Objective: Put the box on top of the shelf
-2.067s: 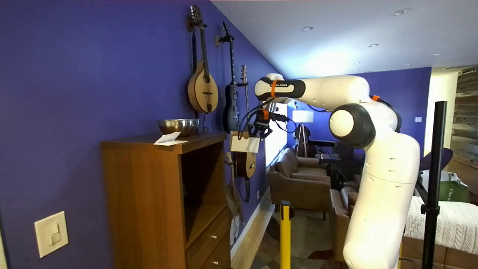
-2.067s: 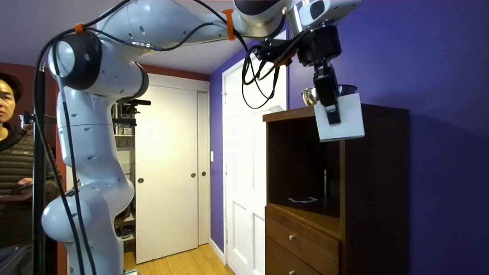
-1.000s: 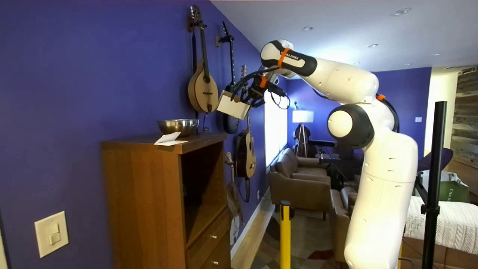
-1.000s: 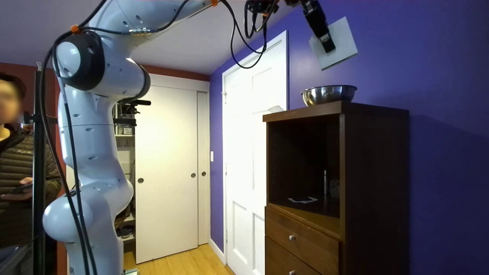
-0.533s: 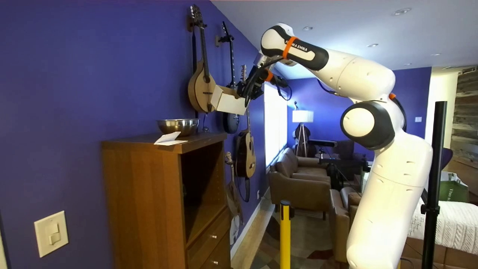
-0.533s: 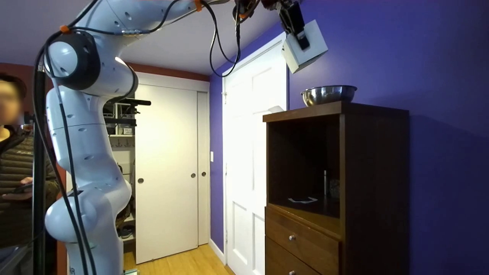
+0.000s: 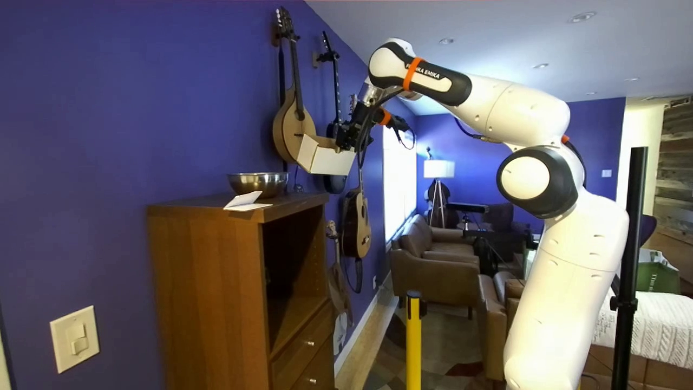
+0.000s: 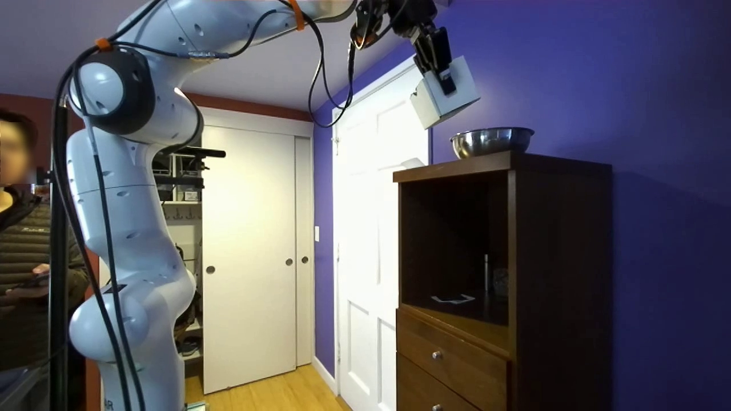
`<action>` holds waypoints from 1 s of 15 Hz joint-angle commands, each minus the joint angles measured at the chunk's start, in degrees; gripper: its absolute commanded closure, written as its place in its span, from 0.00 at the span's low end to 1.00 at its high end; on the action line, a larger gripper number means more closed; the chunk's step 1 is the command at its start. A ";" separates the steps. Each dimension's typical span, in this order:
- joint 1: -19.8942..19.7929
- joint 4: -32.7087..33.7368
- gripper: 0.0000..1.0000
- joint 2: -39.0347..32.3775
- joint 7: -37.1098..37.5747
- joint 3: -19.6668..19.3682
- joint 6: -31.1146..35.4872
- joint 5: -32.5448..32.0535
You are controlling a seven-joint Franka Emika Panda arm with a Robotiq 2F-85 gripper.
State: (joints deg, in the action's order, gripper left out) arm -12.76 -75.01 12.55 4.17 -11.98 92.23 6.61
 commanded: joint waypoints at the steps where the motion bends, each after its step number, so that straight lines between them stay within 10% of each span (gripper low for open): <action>1: 1.53 -1.23 0.96 -0.36 -4.95 0.69 -2.66 0.41; 15: 2.50 9.88 0.96 -13.10 3.24 1.64 -5.58 -0.50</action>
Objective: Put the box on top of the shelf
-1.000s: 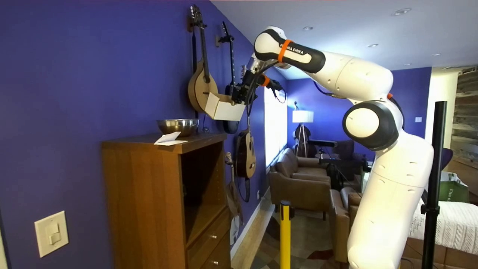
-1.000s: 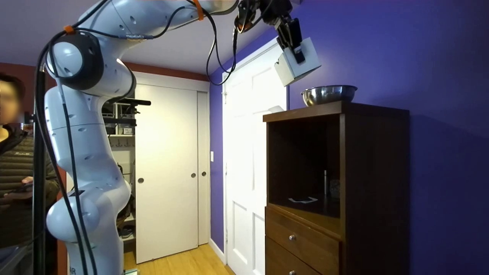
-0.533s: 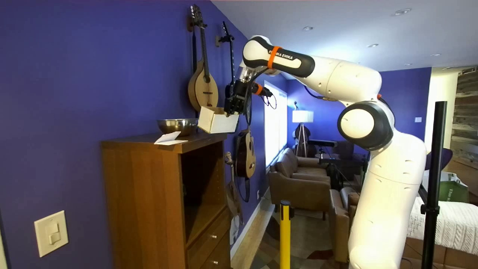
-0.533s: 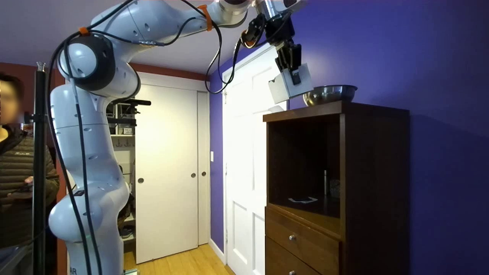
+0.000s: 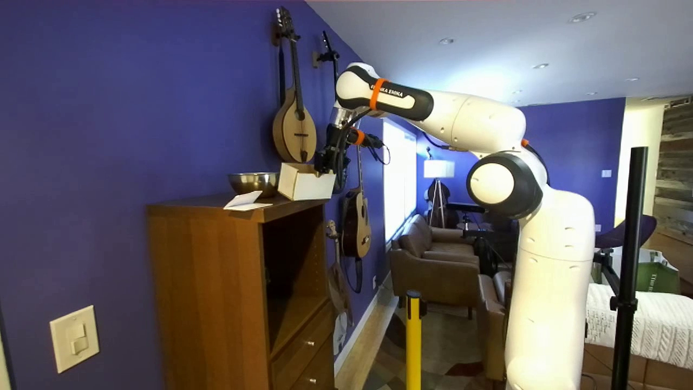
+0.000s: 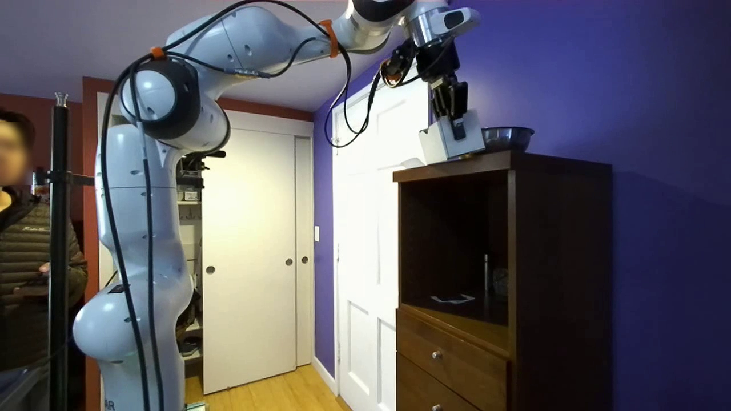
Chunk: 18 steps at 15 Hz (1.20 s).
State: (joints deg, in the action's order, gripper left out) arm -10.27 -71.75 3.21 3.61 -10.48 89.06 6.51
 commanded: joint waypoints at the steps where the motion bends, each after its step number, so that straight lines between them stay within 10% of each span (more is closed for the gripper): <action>1: 0.02 7.89 0.96 -4.64 5.07 0.15 -2.48 -0.65; 18: 1.09 27.10 0.96 -18.78 13.23 -0.24 -5.73 -7.25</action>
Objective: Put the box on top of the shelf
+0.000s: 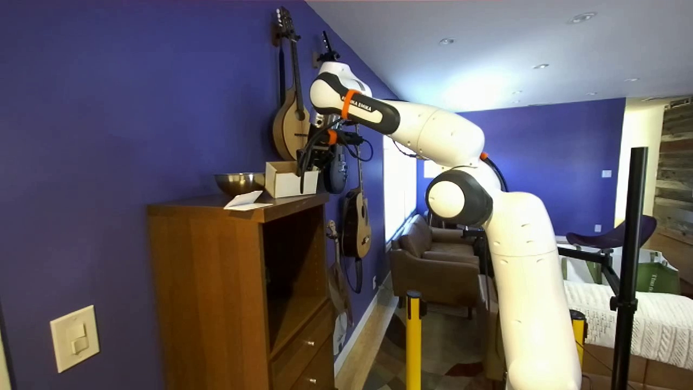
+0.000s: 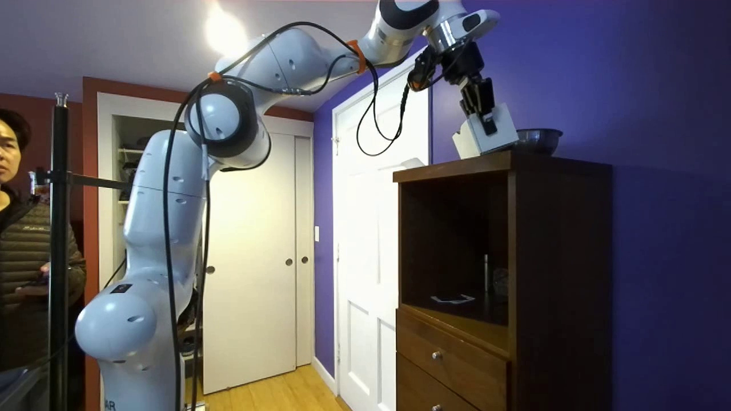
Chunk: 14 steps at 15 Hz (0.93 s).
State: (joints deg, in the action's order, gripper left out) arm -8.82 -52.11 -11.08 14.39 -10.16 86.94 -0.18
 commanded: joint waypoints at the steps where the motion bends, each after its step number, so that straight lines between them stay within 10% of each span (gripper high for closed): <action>1: -1.18 9.75 0.96 -5.97 2.82 -0.30 -5.34 -0.26; 4: -1.55 12.71 0.96 -7.83 4.40 -1.09 -7.60 0.02; 5: -1.66 13.63 0.59 -8.28 4.71 -1.19 -8.89 0.05; 14: -3.61 18.25 0.03 -8.08 6.99 -0.74 -11.94 4.56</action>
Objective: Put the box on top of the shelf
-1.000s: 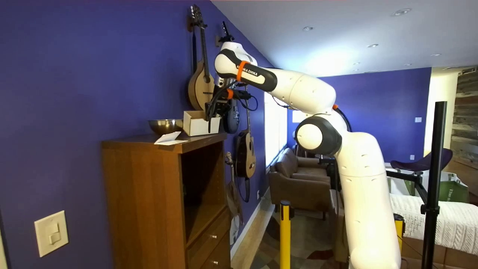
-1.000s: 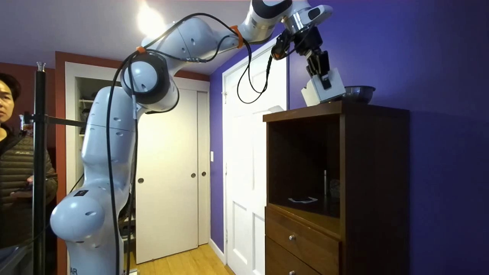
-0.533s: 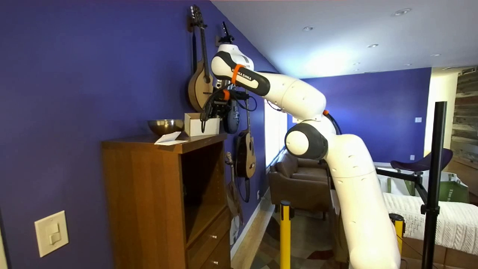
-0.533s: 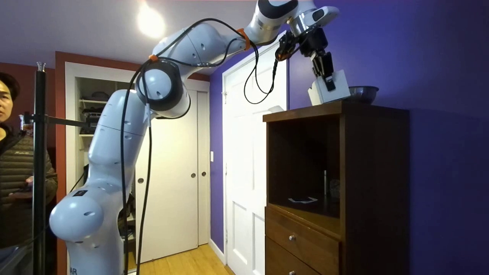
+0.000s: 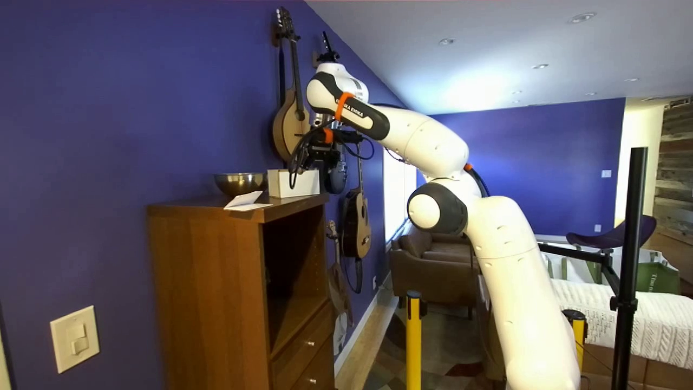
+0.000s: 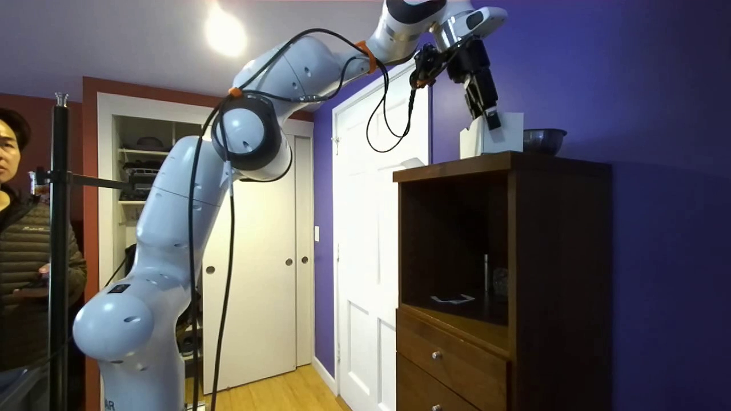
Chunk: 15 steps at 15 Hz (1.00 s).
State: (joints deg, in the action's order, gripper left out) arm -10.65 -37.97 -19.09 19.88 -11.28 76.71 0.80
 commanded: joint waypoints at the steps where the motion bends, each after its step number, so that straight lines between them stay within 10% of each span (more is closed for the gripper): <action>1: -2.32 4.61 0.01 0.52 1.72 0.25 -1.63 4.34; 15: -14.39 -7.94 0.00 19.37 -26.24 0.84 -16.36 23.67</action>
State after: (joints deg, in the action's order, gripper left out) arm -24.95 -37.18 -6.07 -2.92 -11.26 61.56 19.74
